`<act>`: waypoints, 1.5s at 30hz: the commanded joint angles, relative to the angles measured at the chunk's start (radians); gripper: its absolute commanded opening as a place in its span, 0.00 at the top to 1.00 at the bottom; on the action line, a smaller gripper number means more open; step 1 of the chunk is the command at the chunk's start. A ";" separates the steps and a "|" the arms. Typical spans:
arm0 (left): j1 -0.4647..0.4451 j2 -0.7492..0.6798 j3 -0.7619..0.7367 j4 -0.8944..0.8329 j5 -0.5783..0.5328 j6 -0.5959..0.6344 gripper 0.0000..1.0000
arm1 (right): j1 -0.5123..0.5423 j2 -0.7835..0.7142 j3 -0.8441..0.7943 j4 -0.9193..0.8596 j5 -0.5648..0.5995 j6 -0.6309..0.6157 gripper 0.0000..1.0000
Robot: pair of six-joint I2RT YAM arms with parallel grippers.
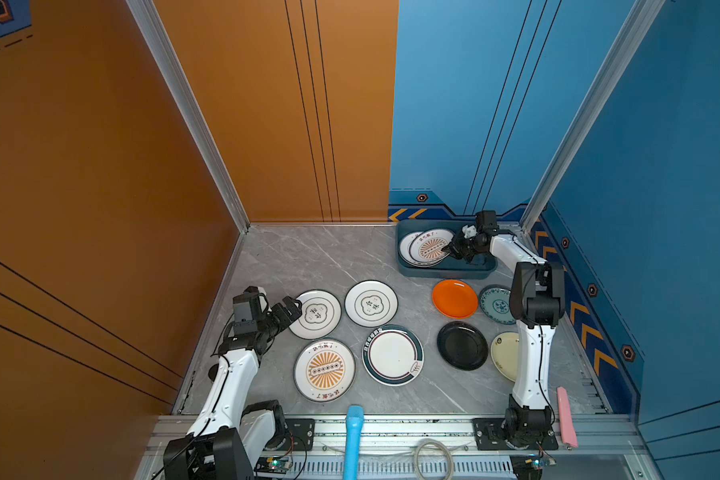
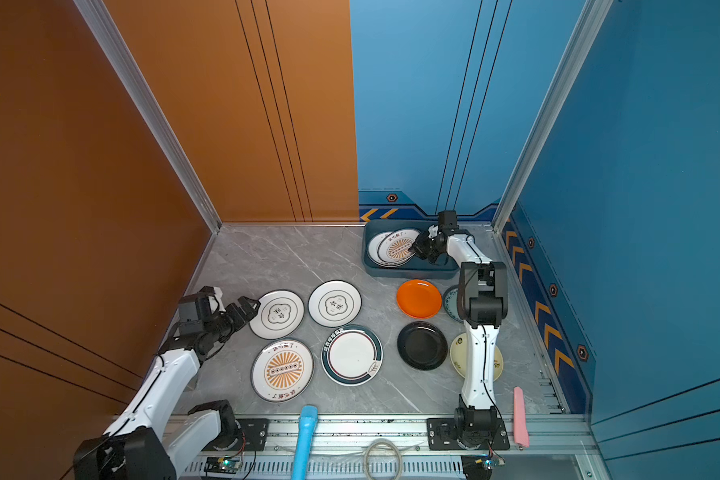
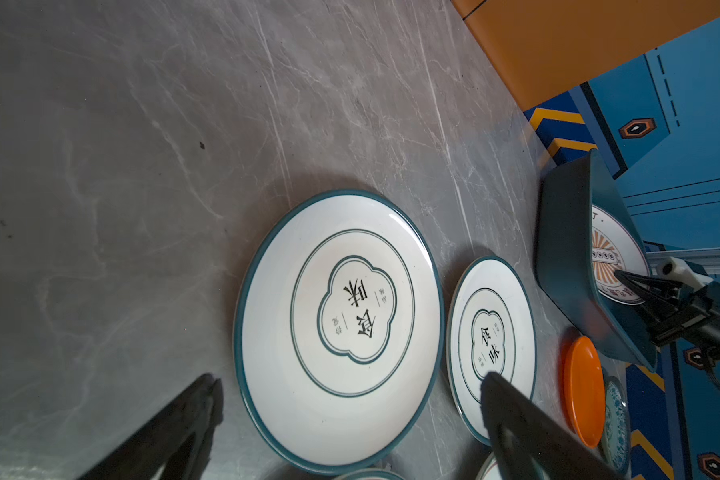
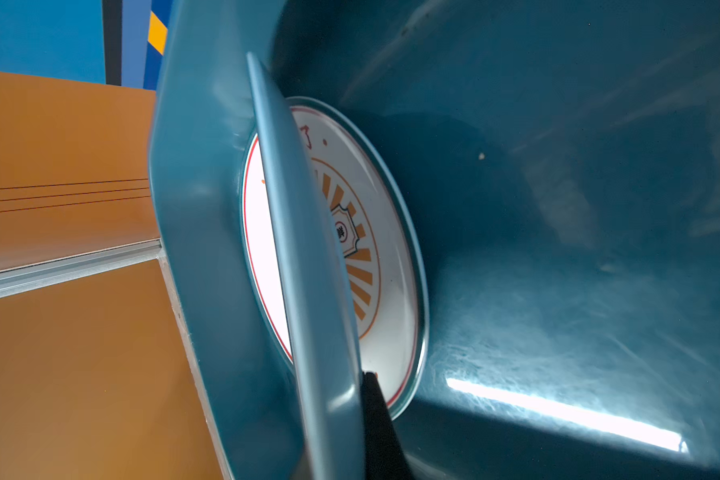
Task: Place the plates into the plastic bin on the countertop
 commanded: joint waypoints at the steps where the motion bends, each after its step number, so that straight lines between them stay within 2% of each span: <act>1: 0.009 0.022 -0.004 0.003 0.018 -0.002 0.00 | 0.004 0.027 0.064 -0.071 0.005 -0.043 0.94; 6: 0.009 0.025 0.000 0.004 0.025 0.000 0.00 | 0.010 0.050 0.114 -0.153 0.047 -0.093 0.83; 11: 0.009 0.015 0.000 -0.010 -0.001 0.008 0.00 | 0.016 0.064 0.163 -0.228 0.108 -0.140 0.77; 29: 0.011 -0.014 -0.015 -0.076 -0.045 0.025 0.00 | 0.036 0.104 0.236 -0.336 0.236 -0.225 0.72; 38: 0.010 -0.014 -0.024 -0.084 -0.048 0.025 0.01 | 0.042 0.111 0.243 -0.345 0.248 -0.236 0.63; 45: 0.003 -0.008 -0.034 -0.083 -0.058 0.023 0.03 | 0.059 0.003 0.241 -0.341 0.326 -0.262 0.53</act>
